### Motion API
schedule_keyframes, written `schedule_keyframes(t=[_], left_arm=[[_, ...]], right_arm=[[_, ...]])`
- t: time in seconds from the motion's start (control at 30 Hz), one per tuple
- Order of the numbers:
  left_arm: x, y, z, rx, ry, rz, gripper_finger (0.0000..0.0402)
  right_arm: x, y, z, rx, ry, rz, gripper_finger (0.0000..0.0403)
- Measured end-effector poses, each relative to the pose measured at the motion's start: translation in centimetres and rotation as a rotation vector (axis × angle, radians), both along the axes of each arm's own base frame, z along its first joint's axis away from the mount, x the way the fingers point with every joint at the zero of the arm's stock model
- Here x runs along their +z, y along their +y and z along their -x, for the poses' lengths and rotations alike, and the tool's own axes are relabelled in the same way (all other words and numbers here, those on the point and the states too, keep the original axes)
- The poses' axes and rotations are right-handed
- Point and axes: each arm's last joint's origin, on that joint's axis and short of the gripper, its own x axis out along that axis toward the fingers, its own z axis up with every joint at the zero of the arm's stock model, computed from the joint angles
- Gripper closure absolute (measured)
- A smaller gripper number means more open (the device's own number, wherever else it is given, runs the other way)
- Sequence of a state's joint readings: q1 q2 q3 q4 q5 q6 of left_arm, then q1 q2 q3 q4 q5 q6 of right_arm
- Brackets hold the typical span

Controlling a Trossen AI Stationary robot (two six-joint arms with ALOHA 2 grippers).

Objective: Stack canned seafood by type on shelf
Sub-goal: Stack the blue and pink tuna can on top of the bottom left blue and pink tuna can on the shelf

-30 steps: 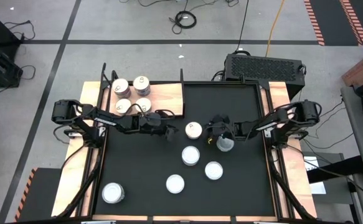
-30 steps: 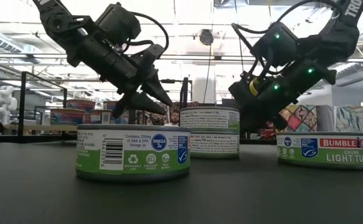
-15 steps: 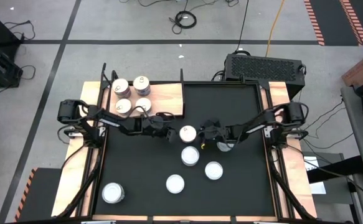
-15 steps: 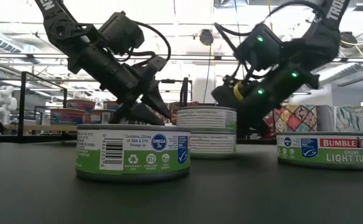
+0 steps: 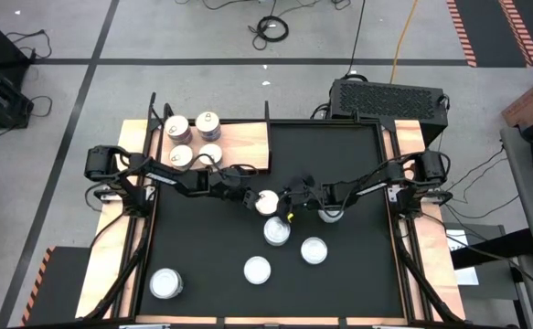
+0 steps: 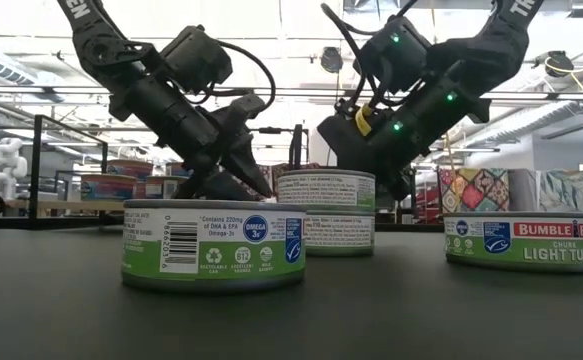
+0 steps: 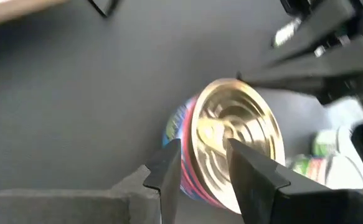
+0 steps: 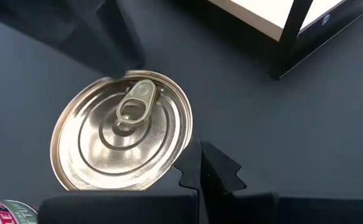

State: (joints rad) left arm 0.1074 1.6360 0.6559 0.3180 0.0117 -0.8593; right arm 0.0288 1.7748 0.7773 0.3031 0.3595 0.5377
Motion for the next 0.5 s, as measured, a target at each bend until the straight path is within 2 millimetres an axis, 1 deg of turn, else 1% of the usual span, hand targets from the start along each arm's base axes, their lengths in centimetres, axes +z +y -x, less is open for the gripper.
schedule_keyframes(t=[0.23,0.5], left_arm=[[-0.30,-0.09,0.25,-0.030,0.038,0.030,0.0272],[-0.49,-0.18,0.43,-0.051,0.064,0.045,0.0272]], right_arm=[[0.25,0.06,-0.21,0.007,-0.031,0.006,0.0403],[0.07,0.21,-0.01,0.017,0.001,0.011,0.0403]])
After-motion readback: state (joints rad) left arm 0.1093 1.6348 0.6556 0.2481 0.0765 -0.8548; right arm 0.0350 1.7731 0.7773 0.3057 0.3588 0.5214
